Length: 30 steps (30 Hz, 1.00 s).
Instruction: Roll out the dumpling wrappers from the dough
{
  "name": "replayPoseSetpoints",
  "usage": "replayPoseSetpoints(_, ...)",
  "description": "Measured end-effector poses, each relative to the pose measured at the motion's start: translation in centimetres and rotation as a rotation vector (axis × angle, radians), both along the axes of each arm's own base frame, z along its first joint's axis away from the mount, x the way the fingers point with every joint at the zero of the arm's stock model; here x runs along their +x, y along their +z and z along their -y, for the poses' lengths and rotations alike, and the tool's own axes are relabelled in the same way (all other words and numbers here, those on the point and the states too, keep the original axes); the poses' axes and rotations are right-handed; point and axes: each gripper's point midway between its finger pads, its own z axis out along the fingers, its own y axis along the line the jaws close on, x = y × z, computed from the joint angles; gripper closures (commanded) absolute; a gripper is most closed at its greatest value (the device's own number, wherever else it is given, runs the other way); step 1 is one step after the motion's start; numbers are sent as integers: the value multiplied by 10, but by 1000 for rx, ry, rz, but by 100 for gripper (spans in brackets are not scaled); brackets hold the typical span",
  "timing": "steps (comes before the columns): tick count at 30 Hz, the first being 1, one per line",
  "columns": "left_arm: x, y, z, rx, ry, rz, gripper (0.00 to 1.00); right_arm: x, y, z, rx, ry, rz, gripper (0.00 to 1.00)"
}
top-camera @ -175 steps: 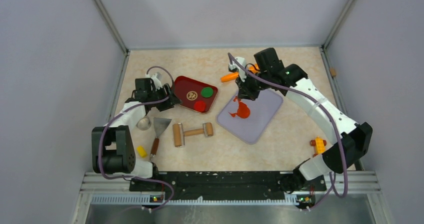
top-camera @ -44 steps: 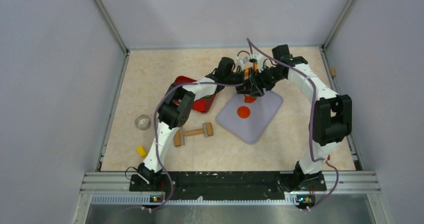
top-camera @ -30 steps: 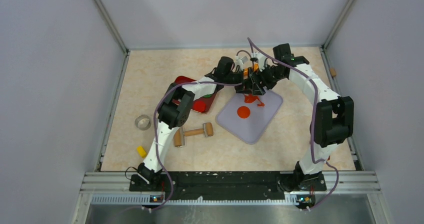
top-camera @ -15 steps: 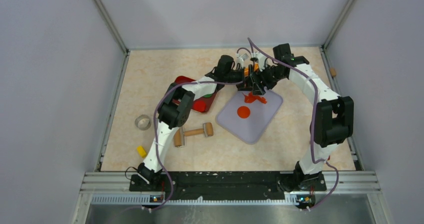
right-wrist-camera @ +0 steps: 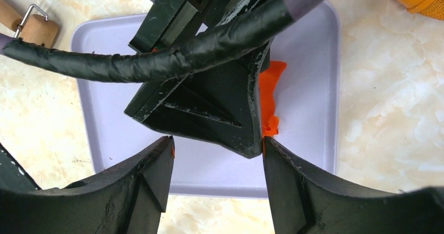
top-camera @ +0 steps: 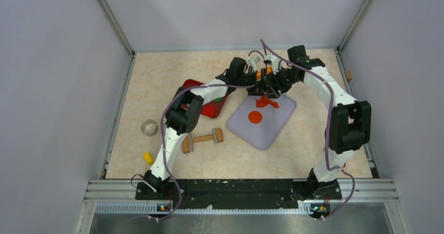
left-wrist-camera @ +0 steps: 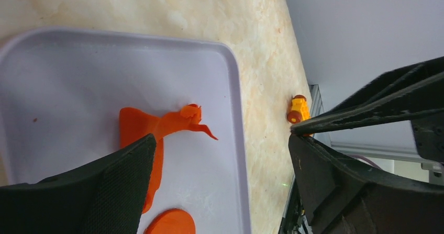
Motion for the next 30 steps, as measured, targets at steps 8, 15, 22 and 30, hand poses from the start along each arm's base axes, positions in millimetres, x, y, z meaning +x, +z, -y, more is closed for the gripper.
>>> replayPoseSetpoints(8, -1, -30, -33, 90, 65, -34, 2, 2, 33, -1, 48, -2, 23, 37)
replayPoseSetpoints(15, -19, 9, -95, 127, 72, 28, 1, 2, 65, 6, 95, -34, 84, 39)
replayPoseSetpoints(22, -42, 106, -172, 305, 127, 457, 1, -19, 85, 17, 106, -93, 197, 32)
replayPoseSetpoints(30, -60, 95, -313, 647, 287, 520, 11, -57, 93, 34, 139, -229, 305, 22)
